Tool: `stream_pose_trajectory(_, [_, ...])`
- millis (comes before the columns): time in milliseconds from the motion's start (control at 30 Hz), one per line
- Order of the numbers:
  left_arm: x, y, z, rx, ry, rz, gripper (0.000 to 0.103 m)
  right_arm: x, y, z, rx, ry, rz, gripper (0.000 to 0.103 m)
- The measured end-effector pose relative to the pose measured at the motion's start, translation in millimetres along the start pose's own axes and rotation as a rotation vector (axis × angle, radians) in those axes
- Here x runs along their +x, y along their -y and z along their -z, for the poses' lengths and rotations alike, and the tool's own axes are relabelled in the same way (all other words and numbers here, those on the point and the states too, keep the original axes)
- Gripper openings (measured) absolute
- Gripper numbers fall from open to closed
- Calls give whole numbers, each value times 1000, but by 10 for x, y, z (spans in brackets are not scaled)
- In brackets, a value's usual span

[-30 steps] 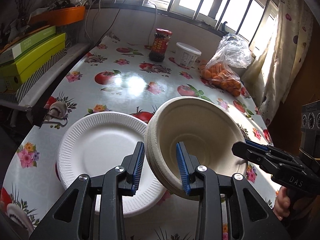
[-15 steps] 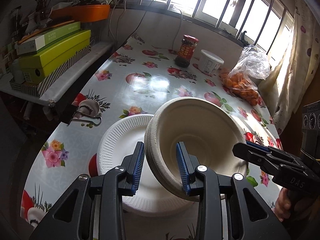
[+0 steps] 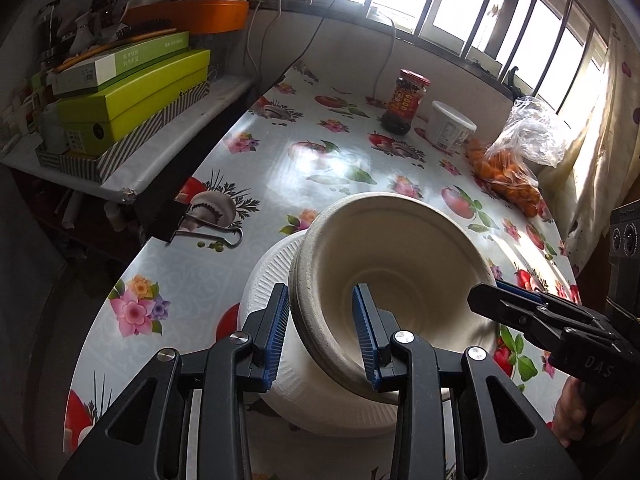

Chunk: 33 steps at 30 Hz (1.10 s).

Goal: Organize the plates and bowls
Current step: 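Lower the bowl stack onto the white plates with both grippers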

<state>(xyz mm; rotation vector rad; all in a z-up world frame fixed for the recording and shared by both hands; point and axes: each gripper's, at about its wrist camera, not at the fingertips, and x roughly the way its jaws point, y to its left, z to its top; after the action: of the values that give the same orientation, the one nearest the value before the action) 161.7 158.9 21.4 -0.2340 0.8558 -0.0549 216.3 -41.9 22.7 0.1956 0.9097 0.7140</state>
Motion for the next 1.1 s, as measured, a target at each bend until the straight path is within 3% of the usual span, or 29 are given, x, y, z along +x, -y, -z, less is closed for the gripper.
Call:
stream_pose_trajectory(933, [99, -62, 54, -1, -14, -12, 34, 114, 2, 38, 11, -14, 11, 27])
stream_pose_trajectory(1100, [124, -49, 68, -2, -25, -4, 34, 109, 6, 46, 17, -17, -2, 41])
